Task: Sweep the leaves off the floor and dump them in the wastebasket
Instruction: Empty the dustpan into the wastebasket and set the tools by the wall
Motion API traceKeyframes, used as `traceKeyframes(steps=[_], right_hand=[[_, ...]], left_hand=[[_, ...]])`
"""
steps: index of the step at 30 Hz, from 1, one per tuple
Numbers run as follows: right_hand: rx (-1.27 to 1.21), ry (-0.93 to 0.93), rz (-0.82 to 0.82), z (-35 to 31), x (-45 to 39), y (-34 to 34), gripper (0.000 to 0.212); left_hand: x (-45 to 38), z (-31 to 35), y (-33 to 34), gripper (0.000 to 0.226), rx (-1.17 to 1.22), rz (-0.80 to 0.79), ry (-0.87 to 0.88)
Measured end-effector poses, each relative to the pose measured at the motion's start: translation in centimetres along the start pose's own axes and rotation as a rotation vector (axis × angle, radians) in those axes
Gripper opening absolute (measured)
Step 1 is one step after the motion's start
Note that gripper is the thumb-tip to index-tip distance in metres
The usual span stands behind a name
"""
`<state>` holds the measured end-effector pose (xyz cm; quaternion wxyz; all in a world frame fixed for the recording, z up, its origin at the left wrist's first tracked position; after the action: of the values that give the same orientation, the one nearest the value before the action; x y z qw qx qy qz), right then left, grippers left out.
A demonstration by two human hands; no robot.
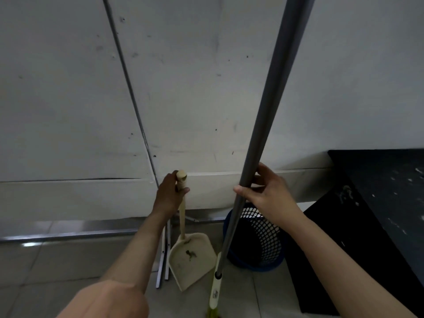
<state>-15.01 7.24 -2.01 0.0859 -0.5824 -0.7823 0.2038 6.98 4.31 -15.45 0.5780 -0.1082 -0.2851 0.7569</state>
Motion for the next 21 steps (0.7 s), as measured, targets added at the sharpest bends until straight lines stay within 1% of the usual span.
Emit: traceKeyframes(steps=[5,8,12,15,21], right_hand=[[-0.031,0.025,-0.017,0.9,-2.2,0.2,0.034],[-0.012,0.046,-0.019,1.3,-3.0,0.7,0.035],[-0.005,0.07,0.059,1.4,-4.6,1.1,0.034],[0.027,0.086,0.102,1.5,-5.7,1.8,0.035],[0.076,0.141,0.167,1.9,-7.9,2.9,0.032]], left_hand=[[-2.2,0.6,0.3,0.031,0.052,-0.03,0.054],[-3.4,0.9,0.5,0.032,0.058,-0.032,0.086],[-6.1,1.4,0.9,0.036,0.051,-0.028,0.134],[-7.6,1.6,1.4,0.038,0.035,-0.053,0.171],[-10.8,2.4,2.1,0.04,0.052,-0.091,0.09]])
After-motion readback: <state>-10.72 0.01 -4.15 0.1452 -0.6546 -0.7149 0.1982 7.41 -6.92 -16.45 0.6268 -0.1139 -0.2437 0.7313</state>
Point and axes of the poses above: each hand's wrist, its own x-axis away from the middle knuckle, its own y-axis out of the palm, z = x × y, the point moved 3 cm from there along -x, towards the middle knuckle, and after that the axes turned 7 degrees about -y, right-handed, at the moved point
